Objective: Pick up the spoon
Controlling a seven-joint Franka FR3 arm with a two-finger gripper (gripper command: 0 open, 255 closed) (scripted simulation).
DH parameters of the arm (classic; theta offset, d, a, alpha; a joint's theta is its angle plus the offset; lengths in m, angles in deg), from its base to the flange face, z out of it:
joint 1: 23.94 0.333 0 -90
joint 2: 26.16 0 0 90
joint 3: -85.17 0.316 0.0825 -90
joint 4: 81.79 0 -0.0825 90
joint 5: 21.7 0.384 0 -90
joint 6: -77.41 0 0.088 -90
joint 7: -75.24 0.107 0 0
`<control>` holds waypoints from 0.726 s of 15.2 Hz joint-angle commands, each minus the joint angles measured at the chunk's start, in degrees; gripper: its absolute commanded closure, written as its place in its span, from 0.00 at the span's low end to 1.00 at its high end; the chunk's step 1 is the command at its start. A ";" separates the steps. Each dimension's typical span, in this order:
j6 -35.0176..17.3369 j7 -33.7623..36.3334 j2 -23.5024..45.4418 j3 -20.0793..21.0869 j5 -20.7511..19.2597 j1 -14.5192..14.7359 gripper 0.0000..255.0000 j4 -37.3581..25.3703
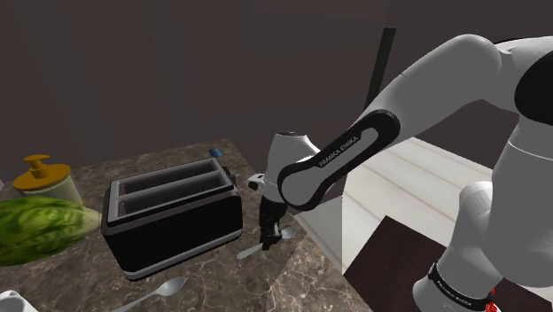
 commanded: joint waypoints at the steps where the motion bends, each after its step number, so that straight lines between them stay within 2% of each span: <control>1: -0.01 0.00 0.01 0.00 0.00 0.00 1.00 0.00; 5: -0.06 0.08 0.04 0.04 0.00 0.05 1.00 -0.01; 11: 4.34 1.96 -3.53 -0.28 -1.56 -0.07 1.00 -0.95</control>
